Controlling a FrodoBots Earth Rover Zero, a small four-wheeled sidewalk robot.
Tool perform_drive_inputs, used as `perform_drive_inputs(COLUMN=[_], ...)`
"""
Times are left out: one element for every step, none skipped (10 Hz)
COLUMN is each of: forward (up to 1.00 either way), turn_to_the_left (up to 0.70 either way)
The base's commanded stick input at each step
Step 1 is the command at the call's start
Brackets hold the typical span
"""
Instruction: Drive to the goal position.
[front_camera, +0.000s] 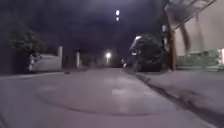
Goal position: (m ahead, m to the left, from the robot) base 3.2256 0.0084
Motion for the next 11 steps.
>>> perform_drive_inputs(forward=[0.70, 0.70, 0.70, 0.70, 0.70, 0.70, 0.70, 0.70, 0.70, 0.70, 0.70], turn_to_the_left=[-0.31, -0.25, -0.19, -0.13, -0.07, -0.01, 0.00, 0.00, 0.00, 0.00, 0.00])
